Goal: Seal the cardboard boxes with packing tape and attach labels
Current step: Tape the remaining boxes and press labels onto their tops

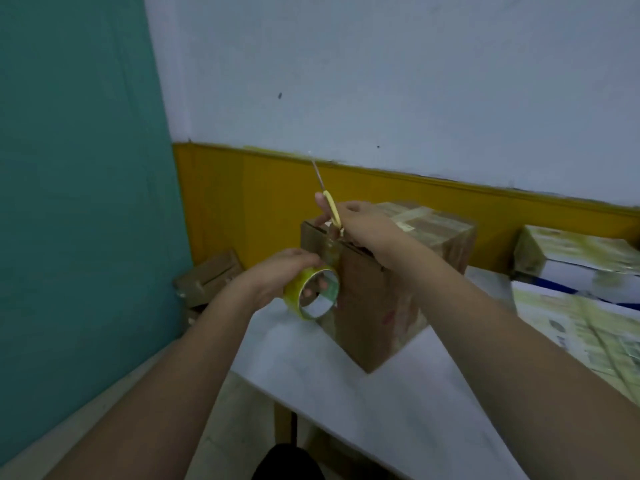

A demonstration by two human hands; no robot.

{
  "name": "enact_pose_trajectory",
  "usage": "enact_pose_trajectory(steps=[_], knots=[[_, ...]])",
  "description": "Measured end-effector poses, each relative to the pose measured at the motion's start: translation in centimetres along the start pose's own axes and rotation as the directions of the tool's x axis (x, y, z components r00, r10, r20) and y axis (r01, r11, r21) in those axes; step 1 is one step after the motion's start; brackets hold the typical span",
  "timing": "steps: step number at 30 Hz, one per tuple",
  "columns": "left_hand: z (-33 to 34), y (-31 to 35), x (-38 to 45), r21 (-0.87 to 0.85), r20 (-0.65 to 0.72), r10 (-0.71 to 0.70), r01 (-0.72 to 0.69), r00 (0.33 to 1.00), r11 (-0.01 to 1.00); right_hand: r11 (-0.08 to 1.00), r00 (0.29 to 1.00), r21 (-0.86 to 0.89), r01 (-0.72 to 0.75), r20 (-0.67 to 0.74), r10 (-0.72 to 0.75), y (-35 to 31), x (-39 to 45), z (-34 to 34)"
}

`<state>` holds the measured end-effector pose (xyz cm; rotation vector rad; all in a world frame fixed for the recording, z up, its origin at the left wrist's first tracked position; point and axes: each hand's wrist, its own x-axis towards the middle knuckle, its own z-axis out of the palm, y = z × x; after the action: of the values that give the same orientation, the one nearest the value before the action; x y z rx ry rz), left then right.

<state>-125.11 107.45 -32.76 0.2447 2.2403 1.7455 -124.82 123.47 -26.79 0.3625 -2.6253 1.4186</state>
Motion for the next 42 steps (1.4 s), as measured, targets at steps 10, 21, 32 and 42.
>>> enact_pose_trajectory(steps=[10, 21, 32, 42], knots=[[-0.4, -2.1, -1.0, 0.076, 0.158, 0.018, -0.031, 0.987, 0.997, 0.999, 0.997, -0.046, -0.022, 0.076, 0.026, -1.1, -1.0, -1.0], [-1.1, -2.8, -1.0, -0.099, 0.134, 0.044, -0.031, 0.990, 0.995, 0.789, 0.831, -0.579, -0.205, 0.322, 0.453, 0.2, -8.5, -1.3], [-0.4, -3.2, -0.1, -0.066, 0.142, -0.035, 0.044, 0.989, 0.997, 0.846, 0.900, -0.441, -0.299, 0.163, 0.403, 1.8, -7.0, 2.5], [-0.6, -4.9, -0.1, -0.047, 0.020, 0.022, -0.021, 1.000, 0.999, 0.761, 0.957, -0.628, -0.163, 0.087, 0.277, 5.4, -7.7, 3.8]])
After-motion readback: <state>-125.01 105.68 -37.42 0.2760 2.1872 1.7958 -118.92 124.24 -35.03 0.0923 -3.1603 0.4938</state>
